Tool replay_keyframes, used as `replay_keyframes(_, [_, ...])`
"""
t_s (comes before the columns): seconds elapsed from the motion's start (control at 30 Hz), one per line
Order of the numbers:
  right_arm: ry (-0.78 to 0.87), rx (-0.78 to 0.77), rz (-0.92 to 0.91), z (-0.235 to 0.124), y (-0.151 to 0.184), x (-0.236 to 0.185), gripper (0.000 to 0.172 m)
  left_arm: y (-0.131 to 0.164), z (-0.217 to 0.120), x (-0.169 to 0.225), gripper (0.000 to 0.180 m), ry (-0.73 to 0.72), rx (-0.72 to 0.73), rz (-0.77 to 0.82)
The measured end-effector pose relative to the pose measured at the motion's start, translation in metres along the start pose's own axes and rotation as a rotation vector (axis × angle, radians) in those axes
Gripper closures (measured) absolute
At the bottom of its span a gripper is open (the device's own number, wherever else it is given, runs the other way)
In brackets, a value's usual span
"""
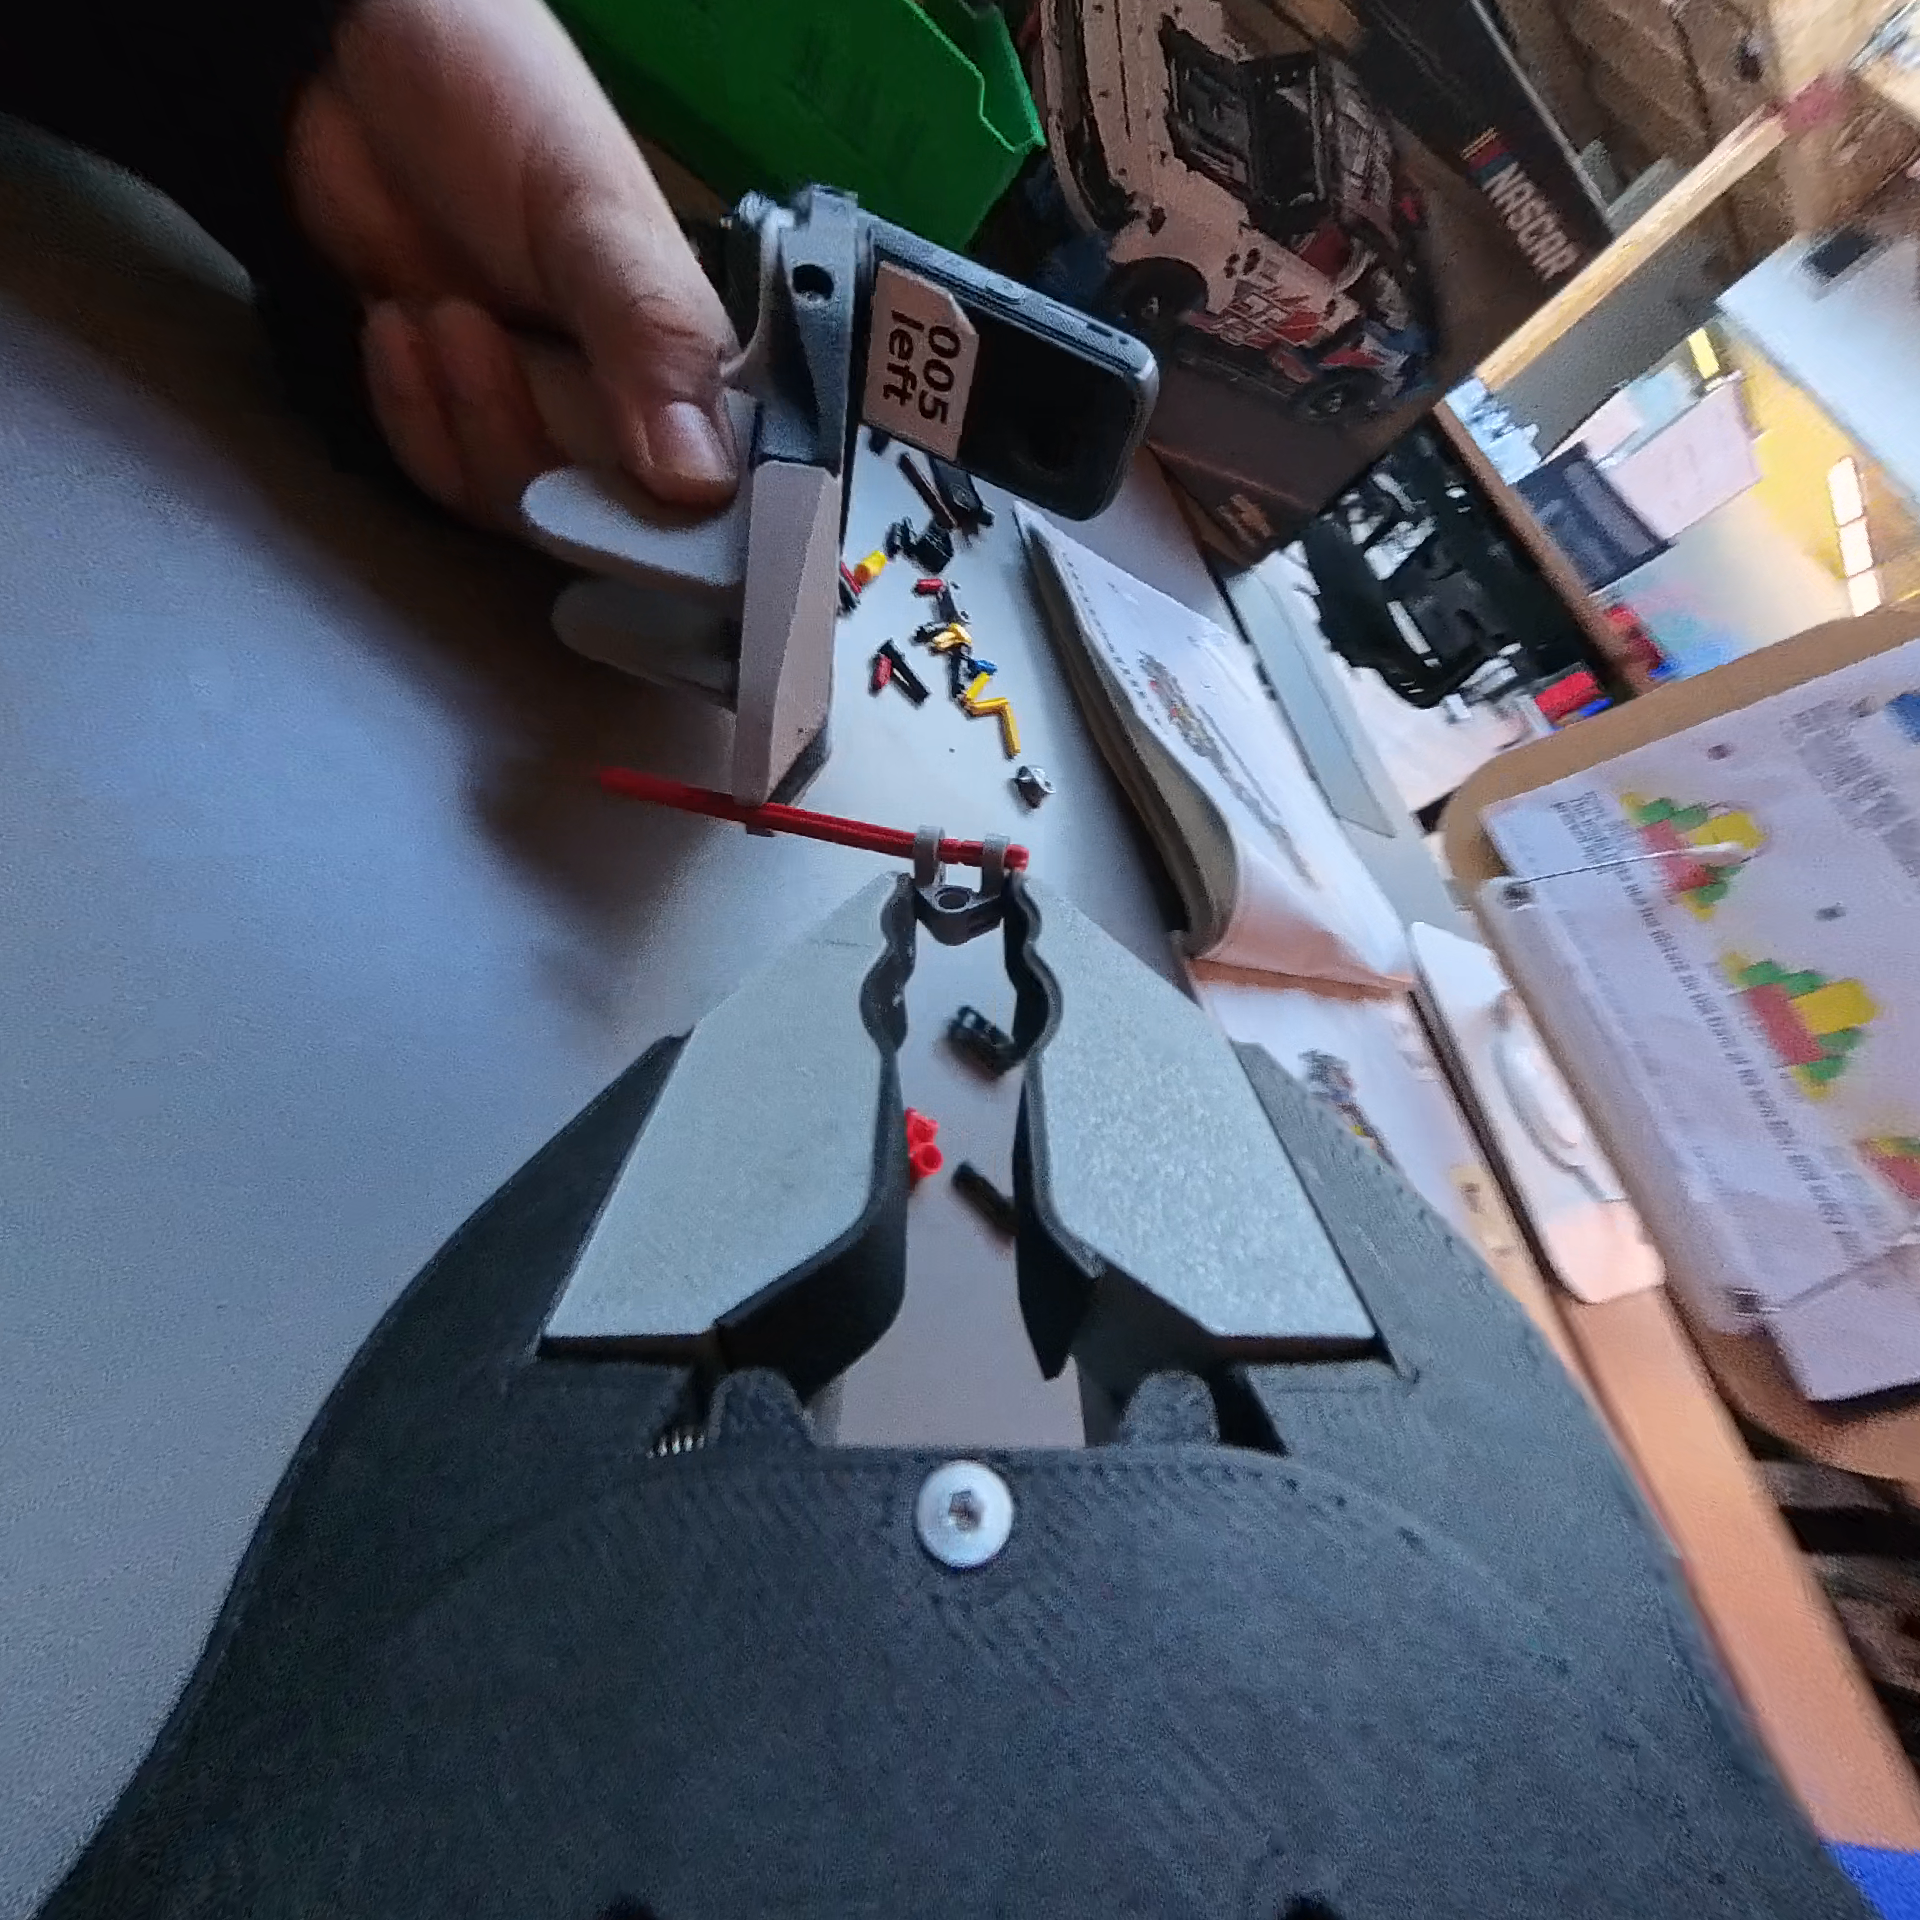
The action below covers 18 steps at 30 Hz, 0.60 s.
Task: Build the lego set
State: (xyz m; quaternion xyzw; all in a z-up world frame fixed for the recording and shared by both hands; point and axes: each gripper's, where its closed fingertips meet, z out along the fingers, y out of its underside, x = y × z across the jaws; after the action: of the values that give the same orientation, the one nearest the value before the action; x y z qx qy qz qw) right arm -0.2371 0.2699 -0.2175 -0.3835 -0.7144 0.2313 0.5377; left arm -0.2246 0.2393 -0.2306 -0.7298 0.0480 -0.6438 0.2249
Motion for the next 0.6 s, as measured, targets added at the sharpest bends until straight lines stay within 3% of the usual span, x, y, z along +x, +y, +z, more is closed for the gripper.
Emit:
replay_keyframes(0.1, [0.063, -0.056, -0.132, 0.0002, -0.0004, -0.0004, 0.158, 0.0011, 0.0006, -0.0023, 0.18, -0.017, -0.007, 0.0])
replay_keyframes(0.23, [0.058, -0.077, -0.152, -0.0027, 0.0013, -0.003, 0.158, 0.0016, 0.0005, -0.0037, 0.18, -0.041, -0.005, 0.024])
replay_keyframes(0.6, [-0.05, -0.023, 0.178, 0.0015, 0.006, -0.0016, 0.158, -0.0048, 0.0009, -0.0052, 0.18, -0.079, 0.043, 0.071])
